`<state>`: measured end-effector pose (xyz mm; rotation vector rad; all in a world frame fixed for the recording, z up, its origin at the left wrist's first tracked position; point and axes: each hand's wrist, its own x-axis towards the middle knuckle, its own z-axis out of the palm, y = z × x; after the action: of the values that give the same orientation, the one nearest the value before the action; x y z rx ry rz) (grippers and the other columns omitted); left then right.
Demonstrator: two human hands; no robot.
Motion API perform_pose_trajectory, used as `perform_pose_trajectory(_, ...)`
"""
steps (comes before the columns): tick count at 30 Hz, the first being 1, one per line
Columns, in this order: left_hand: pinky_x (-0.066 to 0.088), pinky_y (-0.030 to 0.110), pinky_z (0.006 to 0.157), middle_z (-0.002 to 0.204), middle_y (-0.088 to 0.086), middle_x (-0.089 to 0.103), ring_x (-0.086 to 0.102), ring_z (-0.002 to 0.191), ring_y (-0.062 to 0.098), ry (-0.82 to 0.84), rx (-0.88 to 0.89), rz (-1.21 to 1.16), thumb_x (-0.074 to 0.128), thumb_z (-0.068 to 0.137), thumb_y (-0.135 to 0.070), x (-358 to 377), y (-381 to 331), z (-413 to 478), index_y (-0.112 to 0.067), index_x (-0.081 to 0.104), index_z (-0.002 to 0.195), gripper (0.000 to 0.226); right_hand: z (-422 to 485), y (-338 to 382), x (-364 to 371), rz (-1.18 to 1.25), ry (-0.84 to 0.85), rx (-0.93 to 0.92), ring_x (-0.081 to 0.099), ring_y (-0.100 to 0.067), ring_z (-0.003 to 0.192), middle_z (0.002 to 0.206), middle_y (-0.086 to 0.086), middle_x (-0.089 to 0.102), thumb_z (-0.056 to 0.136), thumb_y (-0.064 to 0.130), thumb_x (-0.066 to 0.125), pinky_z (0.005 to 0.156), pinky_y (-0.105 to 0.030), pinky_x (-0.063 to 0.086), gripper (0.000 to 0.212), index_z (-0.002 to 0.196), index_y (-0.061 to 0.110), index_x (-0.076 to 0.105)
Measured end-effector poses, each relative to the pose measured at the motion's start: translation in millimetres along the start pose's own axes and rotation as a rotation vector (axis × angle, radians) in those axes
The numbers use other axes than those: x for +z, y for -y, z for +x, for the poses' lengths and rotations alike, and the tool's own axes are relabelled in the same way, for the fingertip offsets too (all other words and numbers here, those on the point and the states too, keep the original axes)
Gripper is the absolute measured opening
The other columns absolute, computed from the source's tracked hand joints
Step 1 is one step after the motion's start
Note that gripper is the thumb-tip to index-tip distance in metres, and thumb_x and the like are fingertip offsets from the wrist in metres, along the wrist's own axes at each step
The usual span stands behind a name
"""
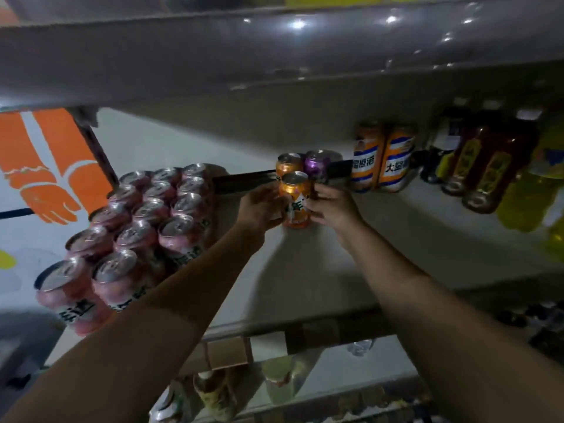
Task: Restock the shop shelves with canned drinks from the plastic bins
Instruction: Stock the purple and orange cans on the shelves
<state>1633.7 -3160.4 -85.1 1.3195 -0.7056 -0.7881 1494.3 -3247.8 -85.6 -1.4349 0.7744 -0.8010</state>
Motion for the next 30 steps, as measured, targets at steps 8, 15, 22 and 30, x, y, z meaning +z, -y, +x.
perform_pose_trajectory(8,0.060,0.037,0.078,0.122,0.014,0.071,0.069,0.110,0.030,-0.020,-0.002,-0.079,0.071,0.090,-0.004,2.4,5.8,27.4,-0.006,0.064,0.125,0.036,25.9,-5.6,5.6,0.013,-0.007,-0.020,0.061,-0.024,0.118,0.130,-0.009,0.064,0.094,0.003,0.064,0.082,-0.026,0.052,0.050,0.143,0.012,0.055)
perform_pose_trajectory(15,0.060,0.044,0.086,0.122,0.014,0.070,0.069,0.111,0.031,-0.004,0.016,-0.083,0.072,0.087,0.000,9.1,4.0,27.6,-0.013,0.067,0.110,0.027,29.6,-3.3,2.4,-0.015,-0.024,-0.020,0.059,-0.023,0.121,0.136,-0.009,0.062,0.095,0.004,0.063,0.078,-0.022,0.051,0.050,0.144,0.015,0.054)
perform_pose_trajectory(22,0.051,0.020,0.072,0.109,0.003,0.070,0.067,0.107,0.021,-0.242,0.146,0.018,0.072,0.087,-0.001,14.6,1.6,13.8,-0.012,0.063,0.111,0.029,11.4,1.9,-9.4,-0.026,-0.064,-0.023,0.051,-0.024,0.134,0.149,-0.008,0.050,0.096,0.005,0.062,0.093,-0.035,0.046,0.059,0.150,0.022,0.044)
perform_pose_trajectory(30,0.052,0.037,0.084,0.099,0.006,0.071,0.065,0.098,0.026,-0.019,0.196,-0.044,0.053,0.094,0.005,80.5,-25.1,-59.2,-0.017,0.066,0.107,0.029,-72.3,39.0,-73.3,0.022,-0.129,-0.070,0.057,-0.020,0.123,0.136,-0.007,0.059,0.098,0.006,0.059,0.083,-0.027,0.047,0.050,0.146,0.018,0.050)
